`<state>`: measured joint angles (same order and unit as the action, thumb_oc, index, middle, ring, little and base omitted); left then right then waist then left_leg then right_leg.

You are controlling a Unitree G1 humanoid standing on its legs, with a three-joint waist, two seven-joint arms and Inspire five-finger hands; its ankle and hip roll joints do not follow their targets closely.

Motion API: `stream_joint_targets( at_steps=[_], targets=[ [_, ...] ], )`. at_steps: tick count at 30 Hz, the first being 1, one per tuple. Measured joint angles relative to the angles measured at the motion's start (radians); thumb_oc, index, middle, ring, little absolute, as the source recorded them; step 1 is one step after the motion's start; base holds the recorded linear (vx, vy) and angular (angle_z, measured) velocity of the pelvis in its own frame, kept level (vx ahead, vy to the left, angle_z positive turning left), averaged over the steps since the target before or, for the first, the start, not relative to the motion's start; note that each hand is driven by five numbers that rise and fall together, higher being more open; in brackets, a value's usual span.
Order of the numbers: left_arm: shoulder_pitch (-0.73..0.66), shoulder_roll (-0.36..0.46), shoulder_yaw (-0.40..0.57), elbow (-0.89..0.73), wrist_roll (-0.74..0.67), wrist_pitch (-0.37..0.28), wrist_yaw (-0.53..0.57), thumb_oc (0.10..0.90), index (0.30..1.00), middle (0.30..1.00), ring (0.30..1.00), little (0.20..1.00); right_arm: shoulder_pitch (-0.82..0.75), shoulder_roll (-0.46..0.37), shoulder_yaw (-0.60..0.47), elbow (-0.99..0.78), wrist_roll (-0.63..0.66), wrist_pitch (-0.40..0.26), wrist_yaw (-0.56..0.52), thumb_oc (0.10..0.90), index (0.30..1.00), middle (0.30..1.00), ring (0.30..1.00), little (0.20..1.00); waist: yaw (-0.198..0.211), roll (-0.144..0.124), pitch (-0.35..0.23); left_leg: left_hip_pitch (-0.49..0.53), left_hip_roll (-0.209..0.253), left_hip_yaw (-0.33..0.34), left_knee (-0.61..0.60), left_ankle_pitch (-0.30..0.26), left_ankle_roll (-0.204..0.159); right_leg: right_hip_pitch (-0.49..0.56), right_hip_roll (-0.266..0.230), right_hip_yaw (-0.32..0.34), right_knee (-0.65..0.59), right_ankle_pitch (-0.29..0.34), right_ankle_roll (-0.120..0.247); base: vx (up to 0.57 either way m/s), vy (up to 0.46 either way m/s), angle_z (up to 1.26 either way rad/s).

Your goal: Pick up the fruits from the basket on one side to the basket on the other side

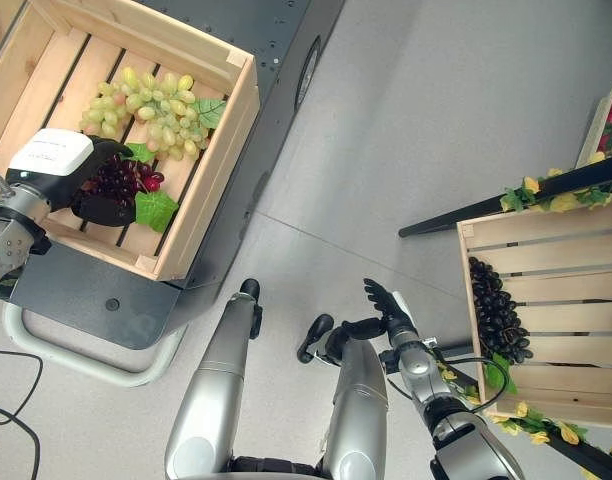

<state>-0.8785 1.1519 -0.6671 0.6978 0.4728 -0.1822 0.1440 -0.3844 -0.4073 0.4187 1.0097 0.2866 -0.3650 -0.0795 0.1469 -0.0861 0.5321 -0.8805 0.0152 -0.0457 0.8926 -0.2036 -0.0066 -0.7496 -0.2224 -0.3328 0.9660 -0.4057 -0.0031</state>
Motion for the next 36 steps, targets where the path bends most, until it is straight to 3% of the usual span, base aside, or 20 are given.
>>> stream_joint_targets(
  at_steps=[4,6,13,21,24,26,30,36],
  targets=[
    [-0.085,0.000,-0.074,0.032,0.037,0.114,-0.090,0.800,0.900,0.900,0.900,0.900,-0.015,-0.003,0.000,-0.005,0.012,-0.008,0.000,0.800,0.900,0.900,0.900,0.900,-0.018,0.000,0.000,-0.027,0.000,0.001,0.002,0.004,-0.006,-0.025,0.000,-0.001,0.002,0.003,0.005,0.00,-0.008,0.00],
    [-0.112,0.000,-0.096,0.029,0.049,0.157,-0.119,0.400,0.300,0.300,0.300,0.300,-0.016,-0.004,0.000,-0.001,0.042,-0.012,0.000,0.800,0.900,0.900,0.900,0.900,-0.022,0.000,0.000,-0.031,0.000,0.002,0.002,0.004,-0.006,-0.029,0.001,-0.002,0.002,0.003,0.005,-0.02,-0.037,0.01],
    [-0.152,-0.016,-0.146,0.042,0.128,0.244,-0.145,0.400,0.300,0.300,0.300,0.300,-0.016,-0.011,0.002,0.005,0.044,-0.036,0.000,0.800,0.900,0.900,0.900,0.900,-0.041,-0.002,-0.001,-0.030,0.006,0.000,0.001,0.002,-0.008,-0.025,0.009,-0.002,-0.003,0.003,0.003,0.00,-0.051,-0.01],
    [-0.124,-0.020,-0.181,0.048,0.136,0.220,-0.151,0.400,0.300,0.300,0.300,0.300,-0.013,-0.011,0.010,0.007,0.075,-0.036,0.000,0.800,0.900,0.900,0.900,0.900,-0.048,-0.003,-0.001,0.001,0.003,0.000,-0.009,0.003,-0.008,0.002,0.007,-0.001,-0.010,0.004,0.004,0.00,-0.021,0.00],
    [-0.037,-0.033,-0.158,0.050,0.028,0.198,-0.076,0.400,0.300,0.300,0.300,0.300,-0.004,-0.008,0.010,0.007,0.075,-0.036,0.000,0.800,0.900,0.900,0.900,0.900,-0.048,-0.003,-0.001,0.046,0.003,0.005,-0.028,0.003,-0.008,0.043,0.007,0.002,-0.027,0.005,0.006,0.01,-0.043,-0.01],
    [0.041,-0.049,-0.086,0.051,-0.034,0.169,-0.032,0.400,0.300,0.300,0.300,0.300,0.005,-0.004,0.009,0.007,0.074,-0.036,0.000,0.800,0.900,0.900,0.900,0.900,-0.047,-0.004,-0.001,0.081,0.004,0.008,-0.046,0.003,-0.008,0.074,0.008,0.002,-0.042,0.006,0.008,0.03,-0.051,-0.03],
    [0.229,-0.135,0.183,0.097,-0.204,0.048,0.069,0.400,0.300,0.300,0.300,0.300,0.044,0.021,0.008,0.004,0.074,-0.036,0.000,0.800,0.900,0.900,0.900,0.900,-0.042,-0.006,-0.001,0.195,0.004,0.022,-0.106,0.005,-0.011,0.176,0.009,0.007,-0.095,0.010,0.014,0.04,-0.032,-0.05],
    [0.381,-0.202,0.404,0.122,-0.394,-0.054,0.084,0.400,0.300,0.300,0.300,0.300,0.117,0.062,-0.015,-0.020,0.071,-0.025,-0.002,0.800,0.900,0.900,0.900,0.900,-0.014,-0.005,-0.001,0.354,0.001,0.047,-0.192,0.006,-0.012,0.311,0.012,0.023,-0.168,0.017,0.028,0.04,0.002,-0.09]
  ],
)
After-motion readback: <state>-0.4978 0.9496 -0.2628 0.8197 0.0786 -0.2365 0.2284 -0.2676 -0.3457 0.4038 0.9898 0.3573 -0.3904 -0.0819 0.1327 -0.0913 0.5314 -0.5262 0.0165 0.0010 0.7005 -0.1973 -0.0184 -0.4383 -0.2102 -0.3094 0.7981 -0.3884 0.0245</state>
